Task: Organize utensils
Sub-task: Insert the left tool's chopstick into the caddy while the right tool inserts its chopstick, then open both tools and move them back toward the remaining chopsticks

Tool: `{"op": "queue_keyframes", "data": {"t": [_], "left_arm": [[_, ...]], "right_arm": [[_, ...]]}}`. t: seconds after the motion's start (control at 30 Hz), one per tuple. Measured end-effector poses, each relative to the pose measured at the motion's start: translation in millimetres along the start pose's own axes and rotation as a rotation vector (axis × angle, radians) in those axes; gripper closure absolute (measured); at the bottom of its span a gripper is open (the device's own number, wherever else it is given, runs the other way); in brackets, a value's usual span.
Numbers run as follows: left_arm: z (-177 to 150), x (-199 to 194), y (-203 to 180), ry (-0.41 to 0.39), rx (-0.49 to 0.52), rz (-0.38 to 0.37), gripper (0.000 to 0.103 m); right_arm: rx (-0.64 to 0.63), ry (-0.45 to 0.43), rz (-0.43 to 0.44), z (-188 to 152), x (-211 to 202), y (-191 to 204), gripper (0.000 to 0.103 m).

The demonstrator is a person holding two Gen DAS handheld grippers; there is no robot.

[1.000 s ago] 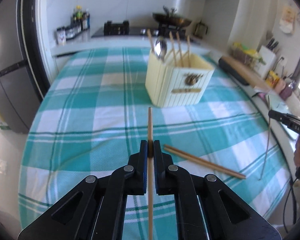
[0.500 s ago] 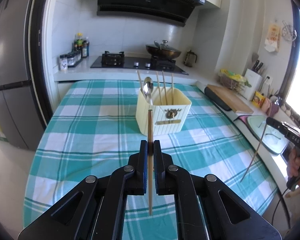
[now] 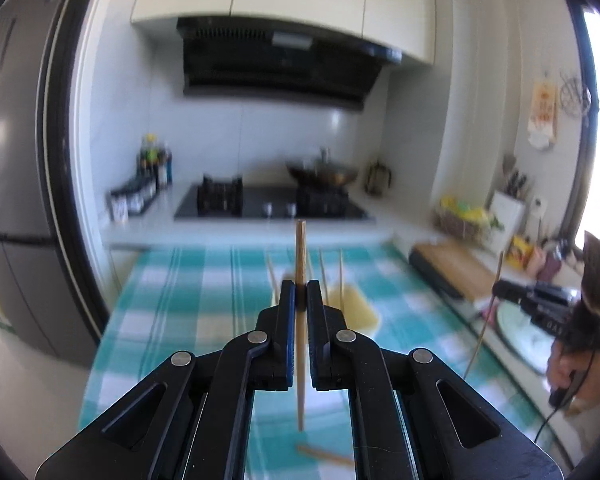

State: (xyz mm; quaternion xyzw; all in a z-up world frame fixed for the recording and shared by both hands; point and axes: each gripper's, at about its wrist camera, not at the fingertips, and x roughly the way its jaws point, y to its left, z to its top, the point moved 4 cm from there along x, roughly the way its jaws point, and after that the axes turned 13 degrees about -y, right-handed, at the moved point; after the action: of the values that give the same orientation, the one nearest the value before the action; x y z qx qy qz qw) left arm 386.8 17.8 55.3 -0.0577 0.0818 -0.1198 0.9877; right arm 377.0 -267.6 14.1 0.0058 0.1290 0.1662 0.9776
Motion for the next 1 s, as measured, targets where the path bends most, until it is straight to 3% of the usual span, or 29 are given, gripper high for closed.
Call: {"op": "queue_keyframes", "data": {"t": [0.1,0.17,0.27,0.37,0.57,0.83,0.93,1.0], "left_arm": [[29,30,-5,-0.133,-0.003,0.041,0.100],[34,56,-6,-0.169,-0.031,0.051,0.100],[25,96,-5,-0.155,-0.062,0.073,0.100],[3,137,-1,-0.076,-0.062,0.088,0.100],[-56,205,8,0.186,-0.073,0.072,0.100],[-114,235,1,0.389,-0.081,0.032,0.098],[-121,220,0,0.402,-0.106,0.031,0.080],[-127,196,3,0.409,-0.110,0.041,0.056]], "right_arm": [[0.016,-0.091,0.021,38,28,3,0.097],[0.052,-0.157,0.026,61,52,2,0.097],[0.080,-0.250,0.008,77,85,1,0.097],[0.065,-0.265,0.001,72,119,1,0.097],[0.125,-0.057,0.043,25,197,-12,0.097],[0.194,0.192,0.077,-32,250,-18,0.093],[0.257,0.235,0.085,-47,250,-21,0.093],[0.266,0.226,0.080,-52,237,-23,0.088]]}}
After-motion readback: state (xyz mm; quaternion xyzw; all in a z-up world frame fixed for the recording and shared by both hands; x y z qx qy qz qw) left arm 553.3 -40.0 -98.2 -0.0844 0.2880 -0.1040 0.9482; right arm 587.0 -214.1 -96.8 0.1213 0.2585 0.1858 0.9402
